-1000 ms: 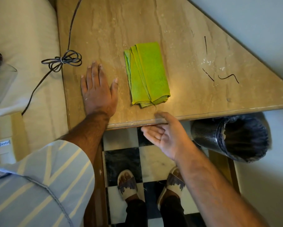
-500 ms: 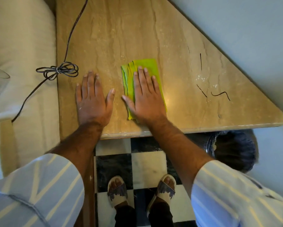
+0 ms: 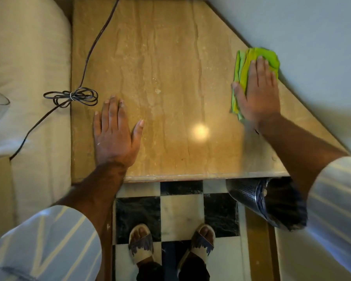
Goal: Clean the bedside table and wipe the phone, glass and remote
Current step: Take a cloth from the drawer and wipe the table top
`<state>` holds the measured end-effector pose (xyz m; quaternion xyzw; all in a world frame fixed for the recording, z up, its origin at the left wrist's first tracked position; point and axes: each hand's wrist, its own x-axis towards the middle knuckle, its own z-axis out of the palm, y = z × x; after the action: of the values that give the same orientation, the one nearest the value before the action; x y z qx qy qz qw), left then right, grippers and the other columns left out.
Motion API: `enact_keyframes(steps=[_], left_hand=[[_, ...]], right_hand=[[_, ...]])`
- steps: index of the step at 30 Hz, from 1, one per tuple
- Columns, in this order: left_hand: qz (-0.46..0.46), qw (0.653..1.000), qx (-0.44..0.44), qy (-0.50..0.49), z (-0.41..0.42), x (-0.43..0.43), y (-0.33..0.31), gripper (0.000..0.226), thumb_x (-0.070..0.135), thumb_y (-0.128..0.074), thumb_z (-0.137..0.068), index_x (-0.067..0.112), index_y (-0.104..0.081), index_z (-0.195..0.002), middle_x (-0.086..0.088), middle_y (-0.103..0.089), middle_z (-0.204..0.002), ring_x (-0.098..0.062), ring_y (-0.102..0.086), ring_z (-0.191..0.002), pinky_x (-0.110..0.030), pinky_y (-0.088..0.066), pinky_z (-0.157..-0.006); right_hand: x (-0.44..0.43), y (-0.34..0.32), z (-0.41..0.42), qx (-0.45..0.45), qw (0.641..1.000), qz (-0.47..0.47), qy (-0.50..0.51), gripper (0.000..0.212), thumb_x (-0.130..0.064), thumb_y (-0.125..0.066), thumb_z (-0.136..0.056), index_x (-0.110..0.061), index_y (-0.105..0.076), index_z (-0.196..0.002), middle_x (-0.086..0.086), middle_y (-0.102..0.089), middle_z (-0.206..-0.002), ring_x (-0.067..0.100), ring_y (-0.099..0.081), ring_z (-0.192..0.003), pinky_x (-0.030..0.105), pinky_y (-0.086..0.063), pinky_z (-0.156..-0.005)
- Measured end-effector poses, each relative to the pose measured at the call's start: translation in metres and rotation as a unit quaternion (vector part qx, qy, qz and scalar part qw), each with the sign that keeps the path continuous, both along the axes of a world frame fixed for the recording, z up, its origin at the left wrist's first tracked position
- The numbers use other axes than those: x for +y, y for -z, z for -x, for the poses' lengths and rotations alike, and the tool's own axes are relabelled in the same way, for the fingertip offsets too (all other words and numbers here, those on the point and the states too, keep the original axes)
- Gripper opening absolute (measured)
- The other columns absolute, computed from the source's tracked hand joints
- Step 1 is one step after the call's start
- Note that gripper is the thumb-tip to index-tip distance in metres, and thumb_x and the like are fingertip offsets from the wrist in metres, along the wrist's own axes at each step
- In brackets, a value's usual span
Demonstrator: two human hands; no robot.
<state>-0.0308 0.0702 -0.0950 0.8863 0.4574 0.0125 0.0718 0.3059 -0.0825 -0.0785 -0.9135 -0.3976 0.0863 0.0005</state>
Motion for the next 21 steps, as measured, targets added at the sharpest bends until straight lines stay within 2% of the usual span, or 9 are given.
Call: enact_keyframes(steps=[4,7,10,12,15,19,21], left_hand=[[0.001,1.0,-0.005,0.002,0.001,0.001,0.002,0.074,0.056,-0.024,-0.109,0.005,-0.025,-0.163,-0.015,-0.02,-0.173,-0.03,-0.014,-0.162,-0.052,-0.011,-0.131],[0.003,1.0,-0.001,0.0,0.001,0.001,0.0,0.076,0.057,-0.023,-0.108,0.005,-0.025,-0.163,-0.014,-0.02,-0.174,-0.03,-0.014,-0.162,-0.052,-0.011,-0.131],[0.002,1.0,0.003,0.001,0.0,0.002,-0.001,0.076,0.057,-0.023,-0.108,0.006,-0.024,-0.163,-0.014,-0.018,-0.174,-0.029,-0.014,-0.162,-0.052,-0.011,-0.131],[0.003,1.0,0.002,0.002,0.0,0.003,-0.001,0.076,0.057,-0.023,-0.107,0.005,-0.025,-0.163,-0.014,-0.019,-0.174,-0.029,-0.014,-0.162,-0.052,-0.01,-0.131],[0.001,1.0,0.004,0.005,0.0,0.001,-0.001,0.077,0.058,-0.021,-0.107,0.006,-0.023,-0.163,-0.014,-0.018,-0.174,-0.029,-0.013,-0.162,-0.05,-0.01,-0.132],[-0.006,1.0,-0.004,0.003,0.001,0.0,0.003,0.077,0.059,-0.02,-0.107,0.006,-0.023,-0.163,-0.014,-0.018,-0.174,-0.029,-0.013,-0.162,-0.05,-0.009,-0.132],[-0.01,1.0,-0.008,0.006,0.001,0.001,0.005,0.076,0.058,-0.021,-0.108,0.005,-0.025,-0.163,-0.014,-0.019,-0.174,-0.03,-0.014,-0.162,-0.051,-0.01,-0.131]], right_hand=[[0.009,-0.001,0.017,0.002,1.0,-0.006,0.03,0.078,-0.053,-0.029,-0.112,-0.003,-0.011,-0.169,0.016,-0.005,-0.179,0.032,-0.003,-0.166,0.051,-0.006,-0.134],[-0.039,-0.003,0.073,0.023,1.0,0.007,0.004,0.078,-0.056,-0.021,-0.112,-0.008,-0.003,-0.17,0.012,0.004,-0.179,0.027,0.005,-0.166,0.049,-0.005,-0.135],[-0.098,-0.003,0.129,0.03,0.999,0.02,-0.002,0.079,-0.057,-0.023,-0.112,-0.008,-0.004,-0.17,0.011,0.004,-0.179,0.026,0.006,-0.167,0.05,-0.008,-0.135],[-0.108,-0.001,0.138,0.036,0.999,0.03,0.017,0.08,-0.059,-0.022,-0.111,-0.008,-0.003,-0.17,0.011,0.005,-0.179,0.025,0.006,-0.167,0.05,-0.008,-0.135],[-0.073,-0.005,0.101,0.04,0.997,0.022,0.064,0.082,-0.061,-0.02,-0.109,-0.01,-0.001,-0.17,0.011,0.006,-0.179,0.026,0.007,-0.166,0.048,-0.003,-0.135],[0.0,-0.007,0.016,0.015,0.996,0.002,0.093,0.081,-0.055,-0.034,-0.111,-0.003,-0.013,-0.169,0.017,-0.006,-0.178,0.029,-0.006,-0.166,0.047,-0.008,-0.134],[0.026,-0.009,0.005,0.013,0.995,0.011,0.101,0.081,-0.054,-0.035,-0.11,-0.002,-0.014,-0.169,0.017,-0.007,-0.178,0.03,-0.007,-0.166,0.046,-0.008,-0.133]])
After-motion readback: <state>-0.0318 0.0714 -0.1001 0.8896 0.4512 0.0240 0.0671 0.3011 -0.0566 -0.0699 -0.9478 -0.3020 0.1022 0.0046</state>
